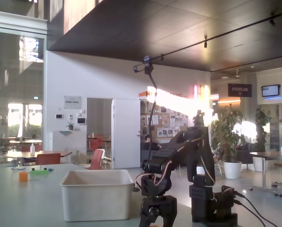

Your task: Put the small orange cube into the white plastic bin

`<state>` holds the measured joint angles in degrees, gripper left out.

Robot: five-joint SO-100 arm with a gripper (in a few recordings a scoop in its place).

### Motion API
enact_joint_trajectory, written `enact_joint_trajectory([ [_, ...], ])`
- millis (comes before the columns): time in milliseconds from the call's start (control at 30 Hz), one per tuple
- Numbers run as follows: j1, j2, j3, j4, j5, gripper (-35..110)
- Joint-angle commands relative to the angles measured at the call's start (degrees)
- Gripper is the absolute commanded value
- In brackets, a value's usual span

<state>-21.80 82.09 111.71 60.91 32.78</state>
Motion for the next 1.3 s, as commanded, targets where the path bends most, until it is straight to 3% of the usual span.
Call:
enact_joint_trajectory([
  [0,0.00,0.97,-1.76,0.09,-0.09,33],
  [400,0.62,5.54,-1.14,0.97,0.18,31],
  [733,4.04,17.49,-1.85,11.43,-0.18,31],
  [900,13.18,26.89,-1.93,12.04,-1.67,31],
  [1267,41.57,33.05,-14.24,11.25,-23.38,31],
])
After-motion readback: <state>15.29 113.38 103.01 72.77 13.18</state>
